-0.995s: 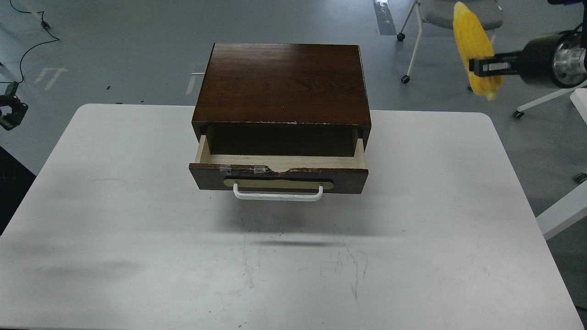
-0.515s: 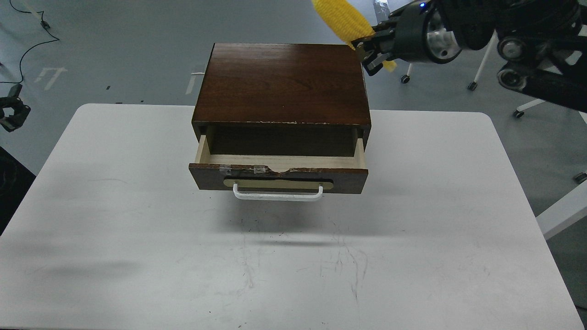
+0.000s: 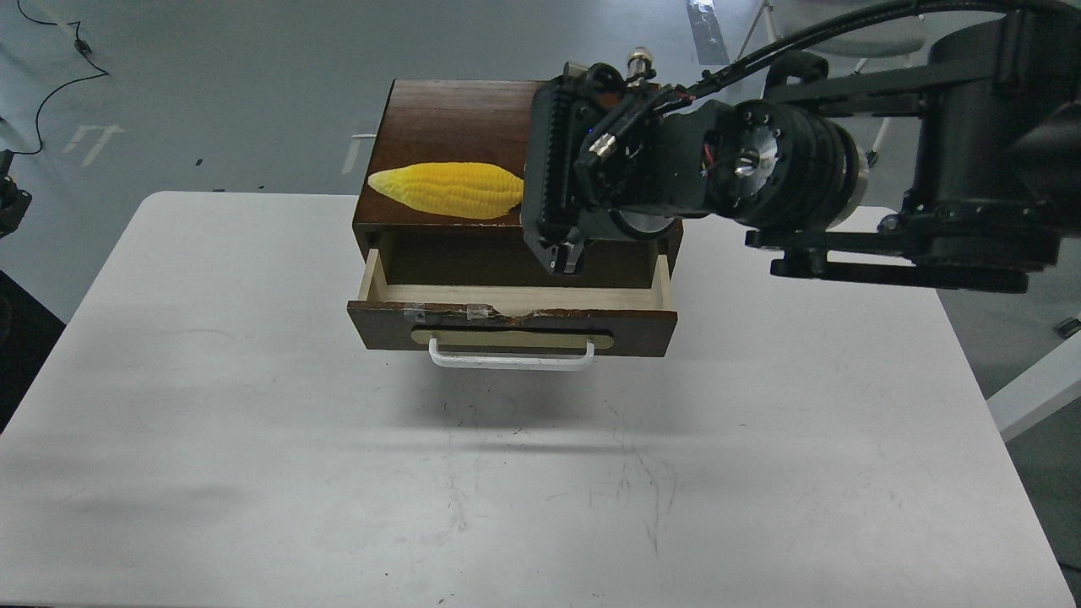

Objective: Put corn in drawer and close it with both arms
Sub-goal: 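Lower the corn into the open drawer with the right gripper, then release the corn and withdraw the right gripper from the drawer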

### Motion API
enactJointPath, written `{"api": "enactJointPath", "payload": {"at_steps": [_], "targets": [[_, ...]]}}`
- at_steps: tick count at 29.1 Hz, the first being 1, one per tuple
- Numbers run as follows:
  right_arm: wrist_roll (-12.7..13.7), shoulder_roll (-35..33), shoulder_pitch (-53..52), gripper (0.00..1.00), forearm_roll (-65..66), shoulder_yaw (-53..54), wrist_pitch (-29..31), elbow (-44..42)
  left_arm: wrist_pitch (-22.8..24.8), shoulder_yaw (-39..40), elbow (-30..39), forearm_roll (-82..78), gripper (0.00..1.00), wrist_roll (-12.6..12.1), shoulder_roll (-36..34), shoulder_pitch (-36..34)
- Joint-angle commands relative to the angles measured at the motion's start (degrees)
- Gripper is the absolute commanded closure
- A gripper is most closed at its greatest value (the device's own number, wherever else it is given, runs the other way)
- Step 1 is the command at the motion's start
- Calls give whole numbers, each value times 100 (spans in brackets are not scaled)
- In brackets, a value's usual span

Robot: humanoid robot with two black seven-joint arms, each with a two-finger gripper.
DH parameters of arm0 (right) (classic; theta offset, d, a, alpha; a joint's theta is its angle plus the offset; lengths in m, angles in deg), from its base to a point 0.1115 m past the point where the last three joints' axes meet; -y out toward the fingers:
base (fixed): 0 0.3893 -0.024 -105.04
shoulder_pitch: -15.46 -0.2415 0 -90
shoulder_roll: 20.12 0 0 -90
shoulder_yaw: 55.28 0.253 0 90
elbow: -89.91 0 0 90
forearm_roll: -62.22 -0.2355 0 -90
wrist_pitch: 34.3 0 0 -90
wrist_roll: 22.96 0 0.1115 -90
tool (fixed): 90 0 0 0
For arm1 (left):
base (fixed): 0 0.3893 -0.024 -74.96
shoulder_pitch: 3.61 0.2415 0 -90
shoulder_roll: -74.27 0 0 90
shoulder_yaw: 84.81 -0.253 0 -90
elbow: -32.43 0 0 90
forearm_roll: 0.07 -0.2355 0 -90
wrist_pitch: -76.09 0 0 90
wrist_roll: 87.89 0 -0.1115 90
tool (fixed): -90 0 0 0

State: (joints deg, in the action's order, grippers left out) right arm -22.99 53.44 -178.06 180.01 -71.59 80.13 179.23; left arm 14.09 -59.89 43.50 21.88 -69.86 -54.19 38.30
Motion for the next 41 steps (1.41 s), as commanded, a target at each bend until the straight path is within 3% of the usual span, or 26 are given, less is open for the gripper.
{"api": "enactJointPath", "payload": {"at_steps": [1, 7, 9, 11, 16, 29, 33, 36, 41], "targets": [[-5, 45, 183, 77, -11, -110, 141, -20, 1, -4, 1, 2, 2, 8, -74, -7], [3, -122, 429, 75, -20, -303, 167, -20, 1, -13, -201, 2, 2, 8, -189, 20], [3, -131, 455, 64, 15, -312, 176, -11, 1, -13, -245, 2, 2, 8, -180, 20], [12, -210, 482, 35, -2, -294, 167, 6, 1, -13, -245, 2, 2, 8, -180, 20], [12, -289, 508, 13, -107, -241, 150, 6, 1, -4, -245, 2, 2, 8, -180, 28], [12, -666, 666, 4, -318, 196, 141, -64, 1, -13, -254, -6, 3, -19, -189, -33], [12, -834, 666, 4, -854, 803, 141, -423, 1, -65, -254, -6, 4, -18, -189, -226], [12, -1158, 762, 4, -1371, 1452, 141, -915, 1, -127, -254, -50, 13, -54, -215, -367], [12, -1686, 1079, 0, -2952, 2324, 141, -1557, 1, -382, -254, -787, 15, -19, -268, -1087]]}}
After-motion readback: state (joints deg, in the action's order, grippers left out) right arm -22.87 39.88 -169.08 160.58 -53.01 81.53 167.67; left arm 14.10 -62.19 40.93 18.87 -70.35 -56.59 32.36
